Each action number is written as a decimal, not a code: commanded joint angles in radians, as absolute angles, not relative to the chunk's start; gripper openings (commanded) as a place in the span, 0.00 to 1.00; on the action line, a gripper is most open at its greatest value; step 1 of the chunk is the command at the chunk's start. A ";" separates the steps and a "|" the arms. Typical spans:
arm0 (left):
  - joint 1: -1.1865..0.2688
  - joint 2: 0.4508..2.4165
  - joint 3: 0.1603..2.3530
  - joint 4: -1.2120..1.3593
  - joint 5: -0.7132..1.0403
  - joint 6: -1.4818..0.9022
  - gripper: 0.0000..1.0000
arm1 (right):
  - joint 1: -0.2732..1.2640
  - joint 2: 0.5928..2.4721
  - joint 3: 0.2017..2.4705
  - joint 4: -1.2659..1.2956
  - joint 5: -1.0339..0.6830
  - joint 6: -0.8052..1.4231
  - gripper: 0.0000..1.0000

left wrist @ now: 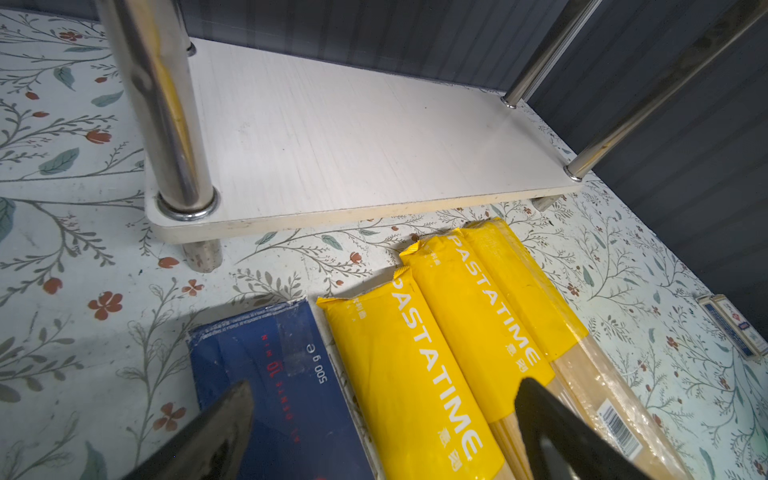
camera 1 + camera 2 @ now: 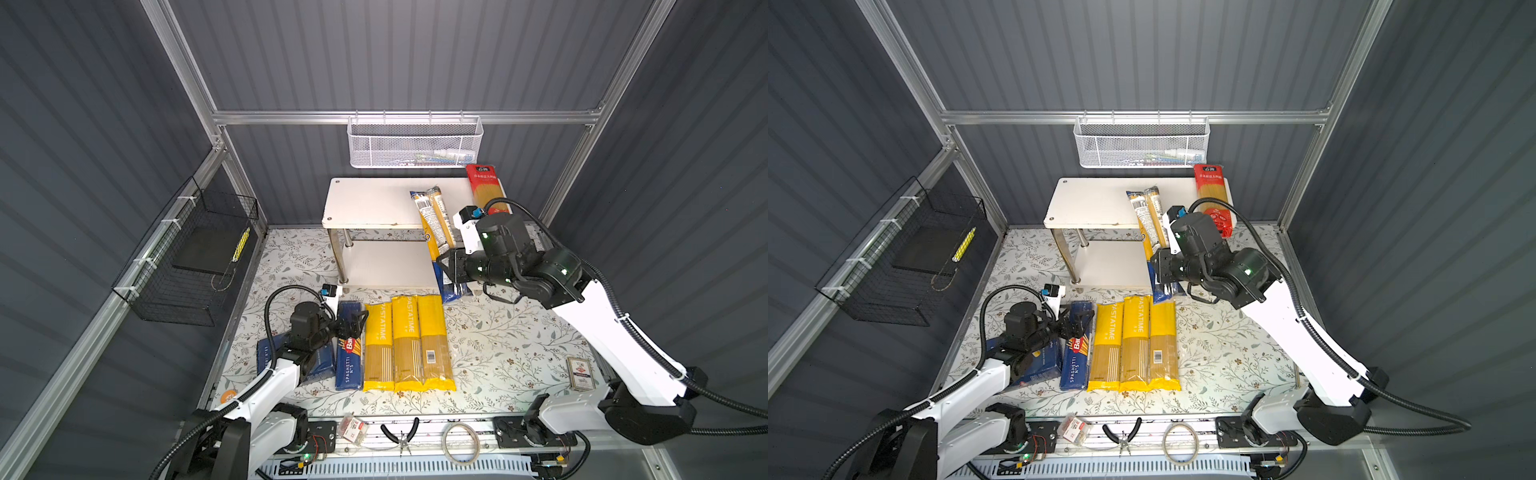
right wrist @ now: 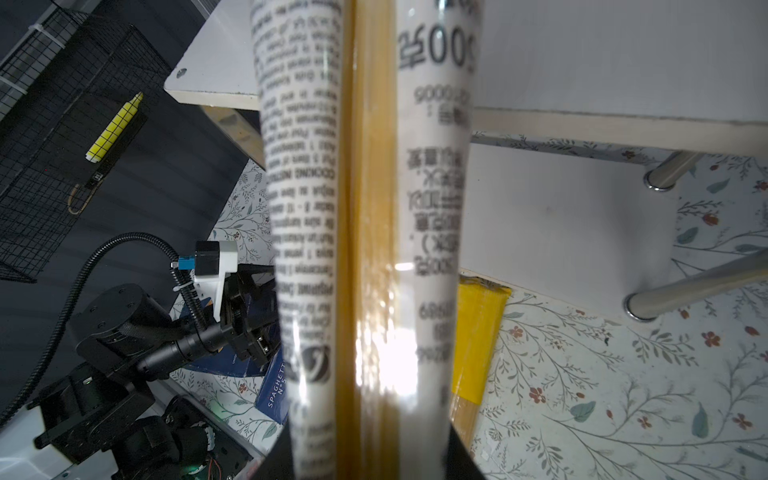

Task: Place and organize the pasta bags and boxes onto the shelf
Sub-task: 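Carry the clear-wrapped spaghetti bag with the right gripper up to the top shelf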

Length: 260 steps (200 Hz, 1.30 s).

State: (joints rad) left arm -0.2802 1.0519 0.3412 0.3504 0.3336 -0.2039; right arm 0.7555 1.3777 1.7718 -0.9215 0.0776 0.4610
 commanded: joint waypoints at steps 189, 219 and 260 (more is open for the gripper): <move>-0.281 1.090 0.364 0.336 0.356 -0.222 0.99 | 0.559 1.591 2.082 -0.698 0.103 0.313 0.12; -0.281 1.072 0.361 0.327 0.342 -0.218 0.99 | 0.542 1.633 2.119 -0.695 0.108 0.311 0.12; -0.281 1.073 0.357 0.324 0.337 -0.218 0.99 | 0.505 1.661 2.128 -0.688 0.105 0.321 0.12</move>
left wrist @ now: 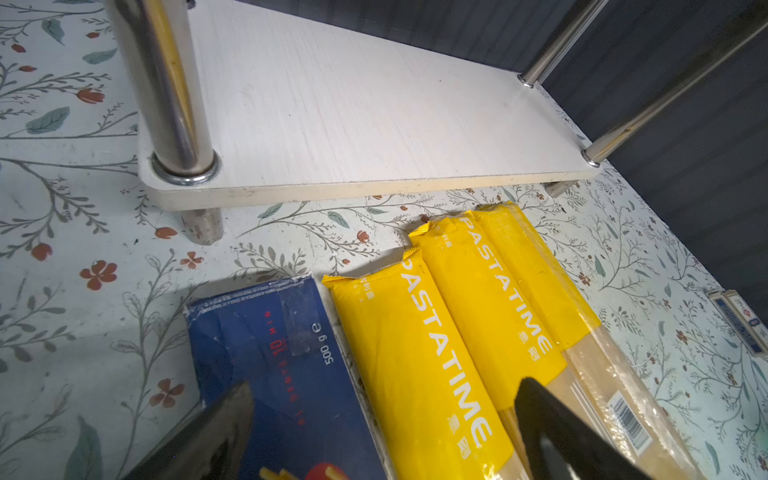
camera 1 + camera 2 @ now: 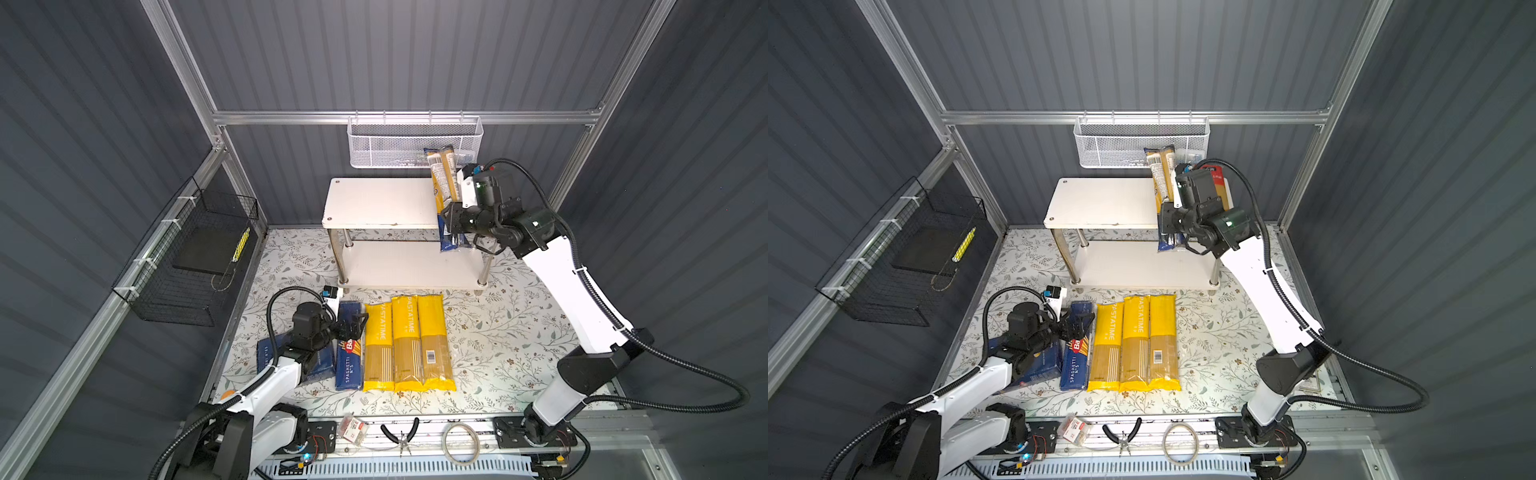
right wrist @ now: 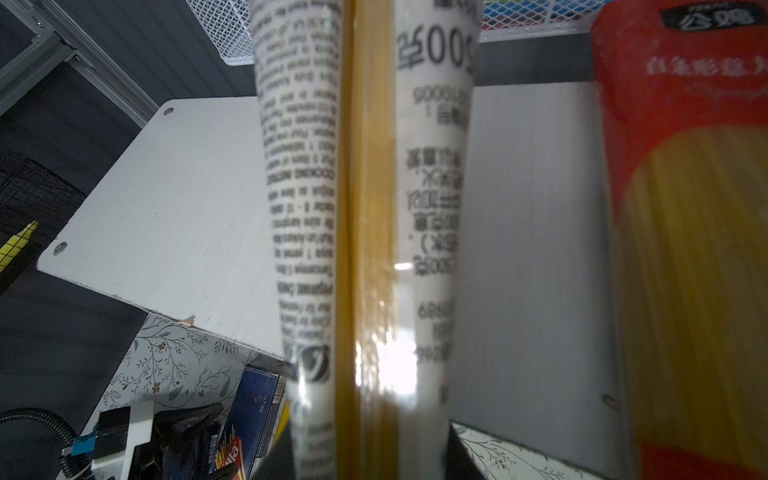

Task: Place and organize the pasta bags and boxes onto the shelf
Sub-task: 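Carry the clear-wrapped spaghetti bag with the right gripper up to the top shelf, then set the clear-wrapped bag upright beside the red bag and release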

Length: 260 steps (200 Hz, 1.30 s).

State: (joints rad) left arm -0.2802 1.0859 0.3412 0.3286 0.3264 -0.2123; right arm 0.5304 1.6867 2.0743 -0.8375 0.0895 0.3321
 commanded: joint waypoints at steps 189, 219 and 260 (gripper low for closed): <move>-0.281 1.068 0.350 0.334 0.338 -0.222 0.99 | 0.419 1.715 2.097 -0.609 0.103 0.367 0.32; -0.281 1.066 0.349 0.334 0.338 -0.222 0.99 | 0.417 1.720 2.078 -0.586 0.093 0.381 0.39; -0.281 1.059 0.347 0.331 0.337 -0.222 0.99 | 0.417 1.722 2.070 -0.566 0.083 0.394 0.41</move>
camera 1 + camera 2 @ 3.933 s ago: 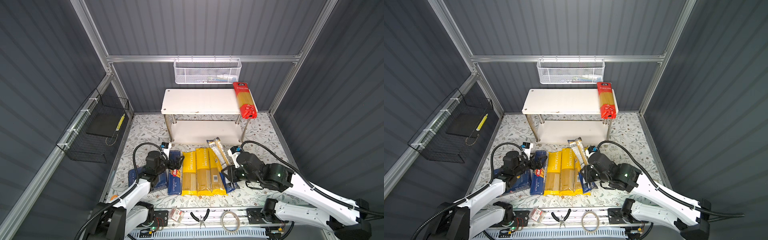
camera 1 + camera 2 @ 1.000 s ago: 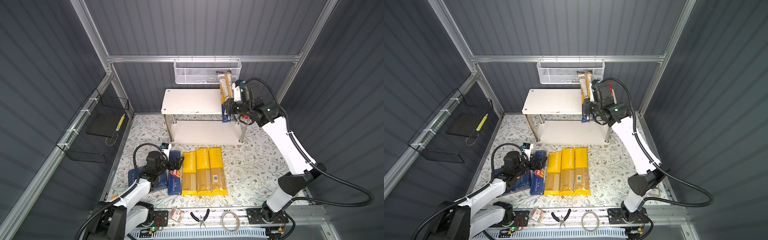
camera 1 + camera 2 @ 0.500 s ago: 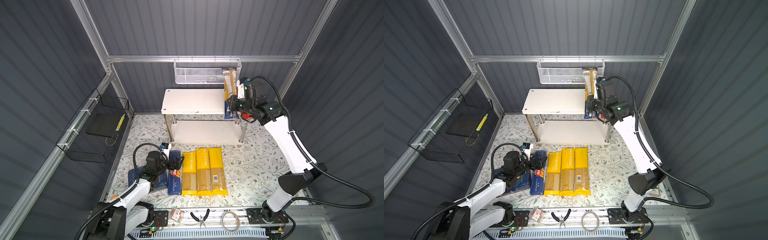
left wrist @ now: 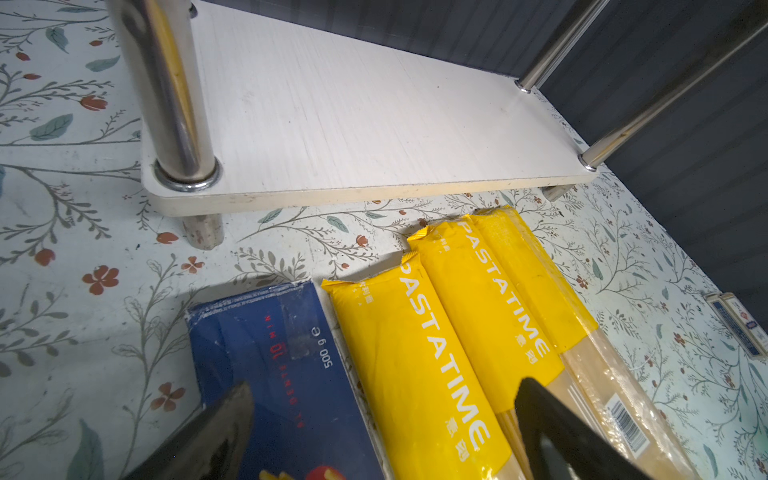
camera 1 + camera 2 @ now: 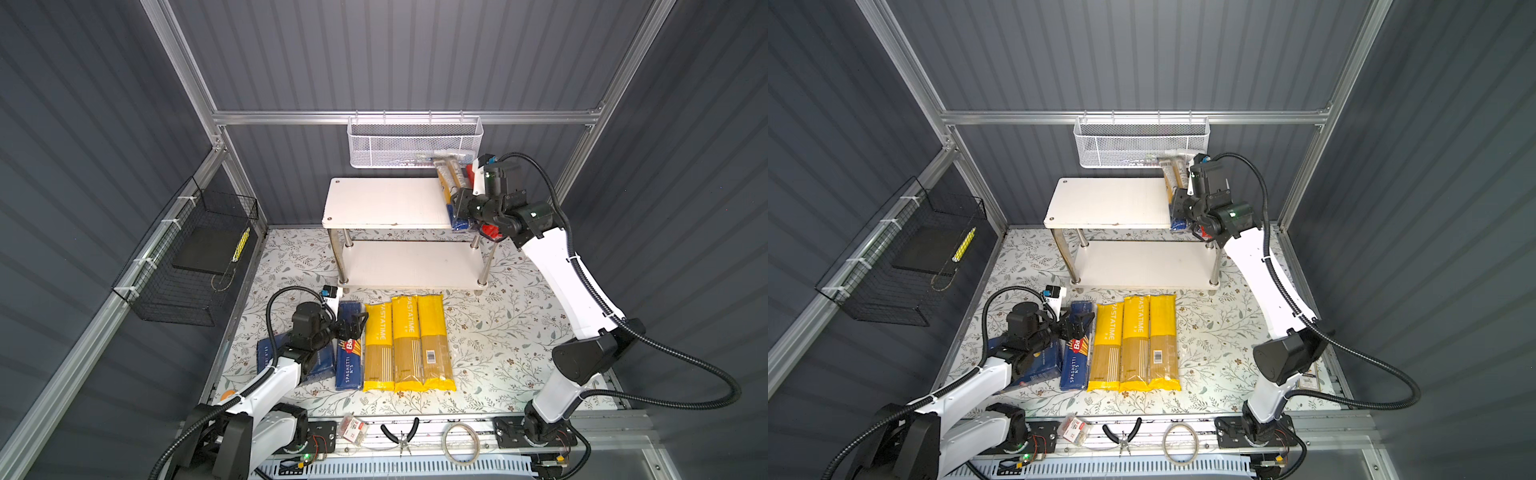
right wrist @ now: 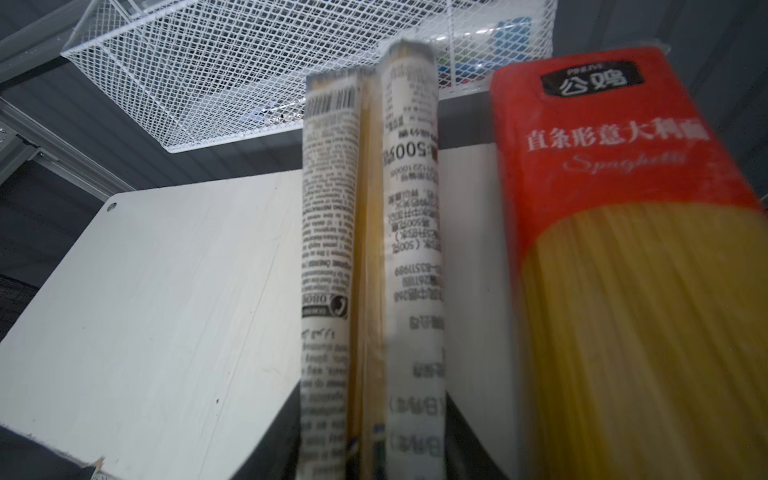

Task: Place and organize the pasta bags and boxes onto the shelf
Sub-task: 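Set the clear-wrapped bag upright beside the red bag and release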

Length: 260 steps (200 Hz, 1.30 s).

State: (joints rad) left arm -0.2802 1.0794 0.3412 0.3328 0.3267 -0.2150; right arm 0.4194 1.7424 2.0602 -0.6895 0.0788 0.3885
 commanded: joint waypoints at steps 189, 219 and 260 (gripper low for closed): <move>-0.280 1.057 0.350 0.311 0.280 -0.213 0.99 | 0.556 1.473 1.979 -0.772 0.123 0.194 0.76; -0.281 1.045 0.345 0.310 0.271 -0.212 0.99 | 0.557 1.416 1.883 -0.792 0.129 0.170 0.84; -0.281 1.040 0.342 0.308 0.275 -0.212 0.99 | 0.557 1.425 1.868 -0.851 0.083 0.177 0.94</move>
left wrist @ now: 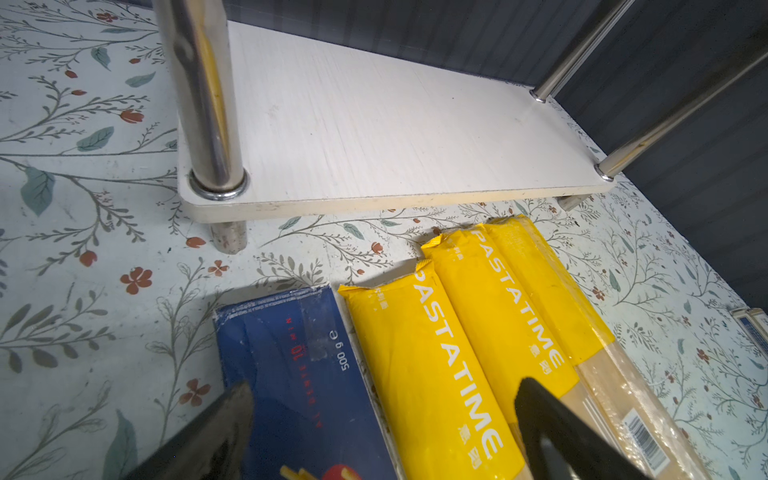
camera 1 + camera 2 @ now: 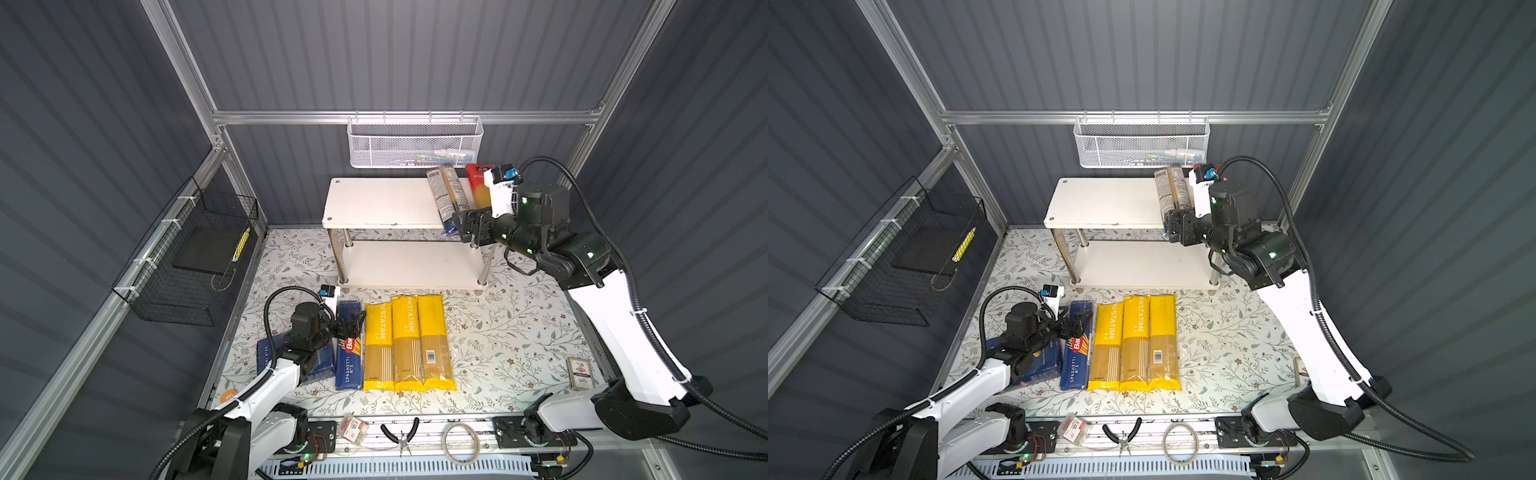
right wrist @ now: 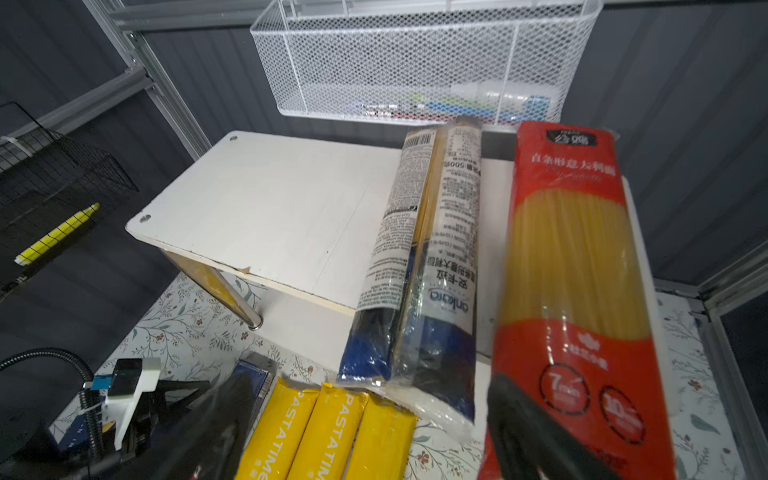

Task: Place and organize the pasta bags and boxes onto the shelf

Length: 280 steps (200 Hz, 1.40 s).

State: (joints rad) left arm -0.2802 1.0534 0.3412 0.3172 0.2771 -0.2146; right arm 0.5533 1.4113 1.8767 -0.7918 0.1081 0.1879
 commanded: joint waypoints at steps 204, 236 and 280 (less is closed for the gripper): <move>-0.281 1.022 0.334 0.310 0.279 -0.216 0.99 | 0.557 1.604 2.014 -0.952 0.171 0.144 0.99; -0.280 1.039 0.341 0.311 0.280 -0.215 0.99 | 0.572 1.584 1.989 -0.954 0.186 0.158 0.99; -0.281 1.061 0.347 0.316 0.294 -0.219 0.99 | 0.578 1.547 1.929 -0.944 0.129 0.168 0.99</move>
